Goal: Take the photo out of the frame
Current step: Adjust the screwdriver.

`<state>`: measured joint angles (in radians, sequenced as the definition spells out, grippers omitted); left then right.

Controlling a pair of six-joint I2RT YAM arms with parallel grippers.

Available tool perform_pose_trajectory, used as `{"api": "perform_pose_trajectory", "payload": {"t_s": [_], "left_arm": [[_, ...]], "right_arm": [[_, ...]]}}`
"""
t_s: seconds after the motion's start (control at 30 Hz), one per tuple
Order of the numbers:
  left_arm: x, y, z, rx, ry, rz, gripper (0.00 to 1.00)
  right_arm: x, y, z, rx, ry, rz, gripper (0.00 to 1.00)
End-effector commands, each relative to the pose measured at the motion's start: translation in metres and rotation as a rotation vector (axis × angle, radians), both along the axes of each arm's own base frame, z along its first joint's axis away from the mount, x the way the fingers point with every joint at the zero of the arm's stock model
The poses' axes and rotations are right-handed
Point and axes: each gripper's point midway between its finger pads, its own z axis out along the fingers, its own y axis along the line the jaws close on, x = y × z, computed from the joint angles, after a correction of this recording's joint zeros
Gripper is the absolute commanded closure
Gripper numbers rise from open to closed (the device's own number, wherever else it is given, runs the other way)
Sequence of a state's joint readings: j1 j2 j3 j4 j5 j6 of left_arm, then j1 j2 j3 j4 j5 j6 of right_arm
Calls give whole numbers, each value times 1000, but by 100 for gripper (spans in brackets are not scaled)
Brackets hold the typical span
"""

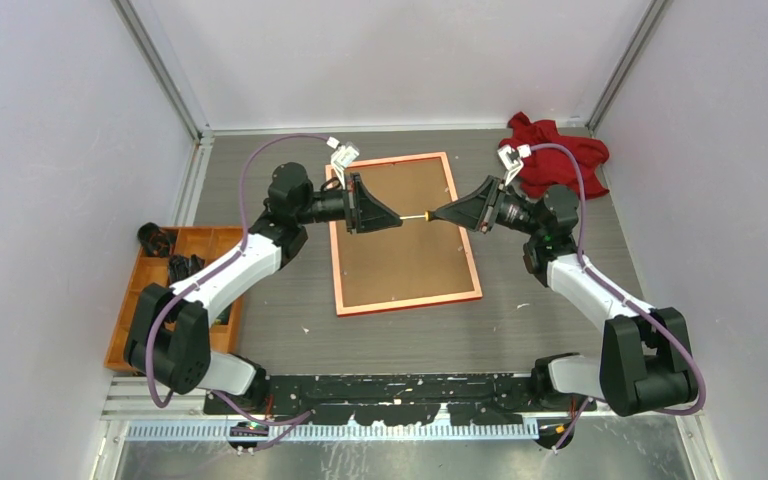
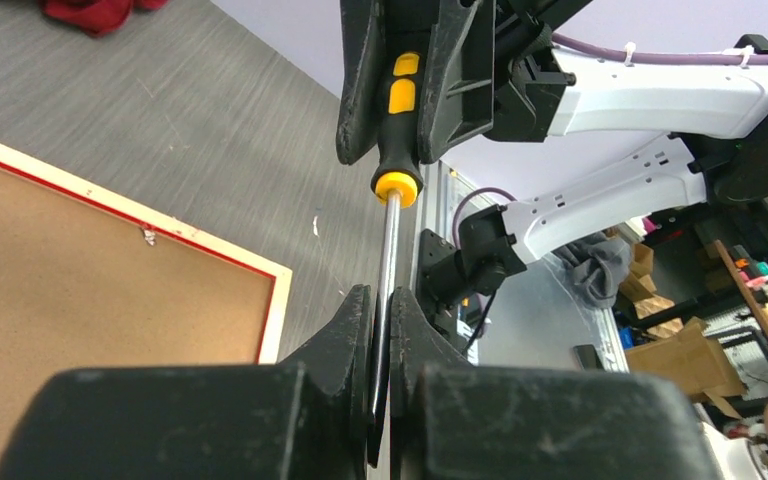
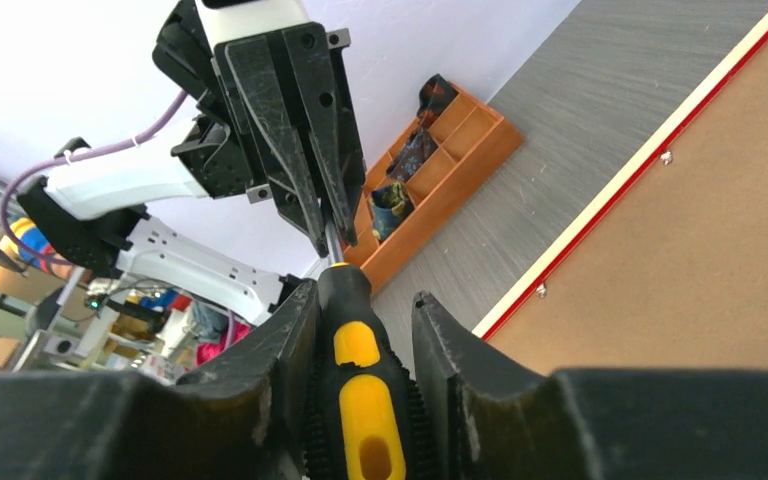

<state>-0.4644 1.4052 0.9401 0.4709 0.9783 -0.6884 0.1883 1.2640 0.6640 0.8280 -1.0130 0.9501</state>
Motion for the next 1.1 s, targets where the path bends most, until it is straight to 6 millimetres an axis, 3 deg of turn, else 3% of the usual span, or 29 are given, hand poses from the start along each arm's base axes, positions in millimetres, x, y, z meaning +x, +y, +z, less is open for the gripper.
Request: {"api": "perform_pose_trajectory", "payload": {"t_s": [0.0,0.07,0.17,0.23,0.43,0.57,0.67,0.8,1.07], "left_arm": [[9,-3,-4,14,-37,51,100],[11,-2,-4,20,-34,59,100],[14,0,-3,35,-33,70,98],[19,5,-2,42,-36,90,87],[38,38,6,43,-43,173,34],[42,64,15,48,-58,217,12],[40,84,17,76,-90,251,5],[37,111,2,185,-140,331,0],[18,158,-54,469,-227,435,0]], "right_arm": [[-13,9,9,-5,-69,54,74],[-14,9,7,-11,-75,54,89],[-15,8,4,-30,-84,52,99],[-16,7,3,-44,-87,52,99],[-13,-2,5,-66,-108,24,99],[-7,-13,8,-67,-115,-10,99],[-2,-19,5,-84,-119,-38,99],[13,-30,-10,-175,-114,-106,99],[32,-53,-33,-337,-161,-192,99]]}}
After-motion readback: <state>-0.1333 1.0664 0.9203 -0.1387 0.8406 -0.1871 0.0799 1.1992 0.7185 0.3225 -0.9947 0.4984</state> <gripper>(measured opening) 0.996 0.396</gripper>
